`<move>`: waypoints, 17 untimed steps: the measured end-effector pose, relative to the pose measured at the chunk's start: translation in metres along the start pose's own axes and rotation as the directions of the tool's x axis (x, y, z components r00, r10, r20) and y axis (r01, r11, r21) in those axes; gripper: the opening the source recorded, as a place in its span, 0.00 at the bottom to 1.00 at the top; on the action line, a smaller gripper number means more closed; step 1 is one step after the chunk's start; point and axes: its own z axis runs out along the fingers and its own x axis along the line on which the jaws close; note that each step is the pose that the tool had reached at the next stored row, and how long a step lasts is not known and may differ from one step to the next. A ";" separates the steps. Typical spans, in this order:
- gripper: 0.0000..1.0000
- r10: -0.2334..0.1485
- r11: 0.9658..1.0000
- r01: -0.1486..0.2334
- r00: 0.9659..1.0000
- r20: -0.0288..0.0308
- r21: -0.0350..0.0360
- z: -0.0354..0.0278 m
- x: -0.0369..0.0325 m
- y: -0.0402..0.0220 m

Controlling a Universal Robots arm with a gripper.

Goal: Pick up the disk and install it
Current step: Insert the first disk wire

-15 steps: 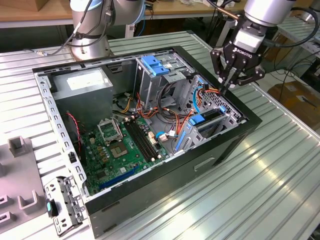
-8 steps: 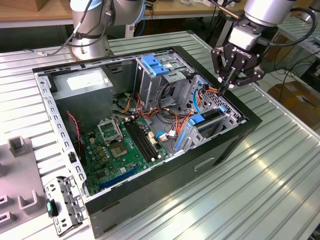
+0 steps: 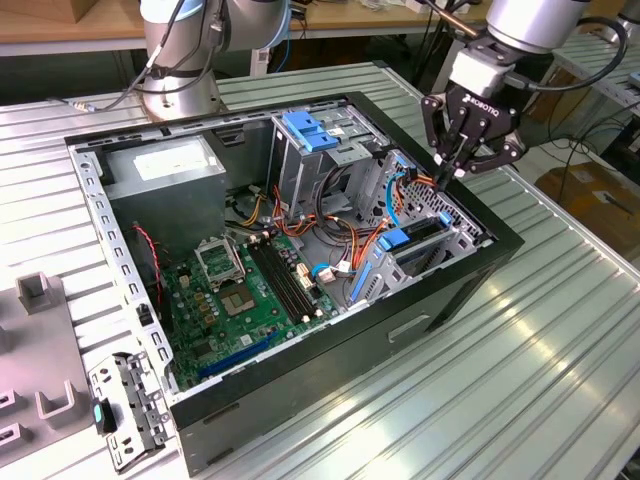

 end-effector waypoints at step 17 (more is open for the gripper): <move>0.17 0.294 0.956 -0.294 0.956 0.004 -0.011 0.0005 -0.0002 0.0006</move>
